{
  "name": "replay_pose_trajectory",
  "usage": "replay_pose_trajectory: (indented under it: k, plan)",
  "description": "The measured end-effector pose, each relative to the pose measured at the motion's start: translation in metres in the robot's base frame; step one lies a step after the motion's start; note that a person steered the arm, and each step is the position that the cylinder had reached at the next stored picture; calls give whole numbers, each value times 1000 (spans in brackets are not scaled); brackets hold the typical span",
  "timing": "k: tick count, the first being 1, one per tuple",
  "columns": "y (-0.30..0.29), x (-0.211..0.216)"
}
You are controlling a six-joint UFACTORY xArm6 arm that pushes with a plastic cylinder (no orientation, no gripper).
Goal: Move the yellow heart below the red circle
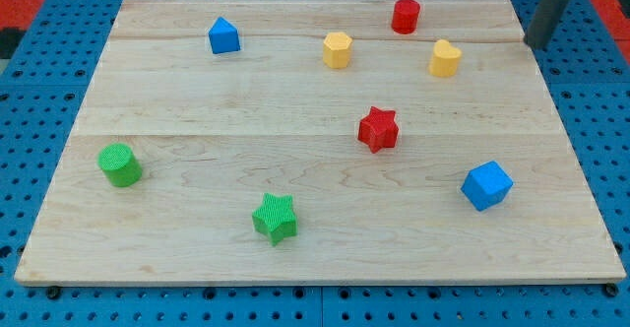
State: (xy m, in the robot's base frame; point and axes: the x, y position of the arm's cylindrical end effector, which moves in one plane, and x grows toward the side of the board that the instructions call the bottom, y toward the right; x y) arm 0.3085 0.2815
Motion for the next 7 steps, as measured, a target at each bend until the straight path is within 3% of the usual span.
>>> replay_pose_trajectory:
  k: [1,5,7]
  plan:
    - [-25,16]
    - [-44,16]
    - [-87,19]
